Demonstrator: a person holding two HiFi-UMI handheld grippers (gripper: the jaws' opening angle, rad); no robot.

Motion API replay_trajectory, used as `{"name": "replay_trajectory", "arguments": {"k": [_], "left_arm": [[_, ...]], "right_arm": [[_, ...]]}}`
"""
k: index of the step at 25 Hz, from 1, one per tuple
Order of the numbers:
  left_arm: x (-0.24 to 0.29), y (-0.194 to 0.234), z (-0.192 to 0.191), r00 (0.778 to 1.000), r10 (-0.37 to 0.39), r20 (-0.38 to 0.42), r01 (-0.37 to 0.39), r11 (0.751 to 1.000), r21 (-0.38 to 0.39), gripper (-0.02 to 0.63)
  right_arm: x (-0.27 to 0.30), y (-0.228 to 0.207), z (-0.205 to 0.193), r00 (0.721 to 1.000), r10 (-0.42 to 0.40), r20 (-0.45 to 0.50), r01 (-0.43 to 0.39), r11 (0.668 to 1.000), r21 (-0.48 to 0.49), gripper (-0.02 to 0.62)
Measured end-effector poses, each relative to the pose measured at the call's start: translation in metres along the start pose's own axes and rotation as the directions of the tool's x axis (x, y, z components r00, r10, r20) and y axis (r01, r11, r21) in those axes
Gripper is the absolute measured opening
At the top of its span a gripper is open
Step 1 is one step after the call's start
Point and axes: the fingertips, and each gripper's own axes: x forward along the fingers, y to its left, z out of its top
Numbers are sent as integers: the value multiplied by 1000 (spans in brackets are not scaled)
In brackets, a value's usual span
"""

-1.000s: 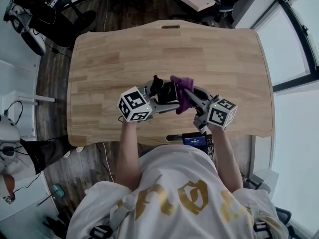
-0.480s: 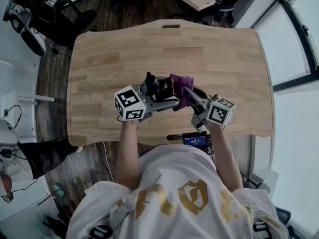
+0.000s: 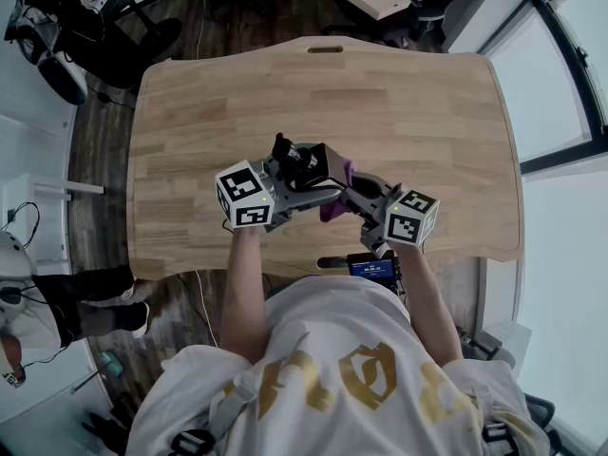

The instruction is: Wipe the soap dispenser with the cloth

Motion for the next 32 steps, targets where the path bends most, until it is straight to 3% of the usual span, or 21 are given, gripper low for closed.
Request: {"name": "replay_trajectory", "arguments": {"k": [8, 13, 16, 20, 27, 32], "left_arm": [[-3, -1, 5, 1000, -7, 13, 7, 1000, -8, 363], [-4, -1, 9, 999, -5, 32, 5, 1000, -6, 362], [-1, 1, 3, 1000, 7, 0, -7, 1000, 13, 362], [-1, 10, -5, 999, 40, -1, -40, 999, 20, 360], [-16, 23, -9, 995, 93, 23, -93, 996, -13, 360], [-14, 24, -10, 996, 87, 29, -86, 996, -23, 360]], "right_arm": [[13, 12, -8, 998, -4, -64, -4, 991, -137, 51], [20, 23, -20, 990, 24, -137, -49, 982, -184, 51], [23, 25, -29, 985, 8, -170, -45, 977, -211, 51], [27, 16, -34, 987, -16, -159, -17, 978, -207, 51], [25, 28, -42, 985, 60, -160, -89, 980, -180, 51], [12, 22, -35, 993, 56, -106, -71, 987, -144, 51]]}}
